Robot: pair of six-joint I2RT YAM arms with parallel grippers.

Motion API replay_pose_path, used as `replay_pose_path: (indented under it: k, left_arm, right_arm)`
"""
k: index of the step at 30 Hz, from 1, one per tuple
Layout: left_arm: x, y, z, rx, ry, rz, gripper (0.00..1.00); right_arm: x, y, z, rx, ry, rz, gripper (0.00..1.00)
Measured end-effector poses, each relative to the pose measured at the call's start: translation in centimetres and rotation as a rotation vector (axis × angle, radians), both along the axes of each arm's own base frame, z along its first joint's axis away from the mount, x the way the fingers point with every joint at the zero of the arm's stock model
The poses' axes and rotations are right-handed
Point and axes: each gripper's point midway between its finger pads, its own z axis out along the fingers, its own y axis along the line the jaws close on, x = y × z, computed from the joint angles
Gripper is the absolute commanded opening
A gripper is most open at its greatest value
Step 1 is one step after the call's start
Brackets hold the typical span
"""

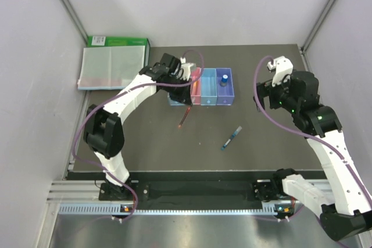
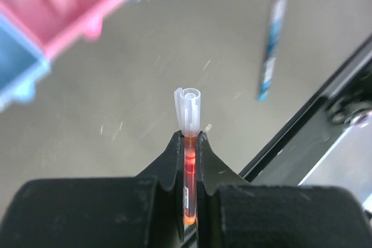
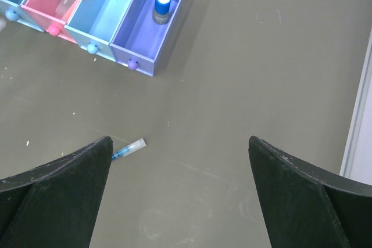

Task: Sort the stationery into containers
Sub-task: Pick up the pen from the center of the board, then place the pen in the storage box.

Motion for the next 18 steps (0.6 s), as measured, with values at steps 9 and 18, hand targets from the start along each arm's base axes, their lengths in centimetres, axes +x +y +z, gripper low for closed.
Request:
replay_pose_path:
  k: [9, 18]
  left_arm:
    - [8.0, -5.6, 5.3, -0.209, -0.171, 0.035, 0.00]
    - [14.4, -8.3, 1.2, -0.257, -0.152, 0.108, 0.00]
  right_arm:
    - [-0.2, -0.4, 0.4, 0.001, -0.017, -0.010, 0.99]
    - [-0.2, -0.8, 0.3, -0.007, -0.018, -0.024, 1.00]
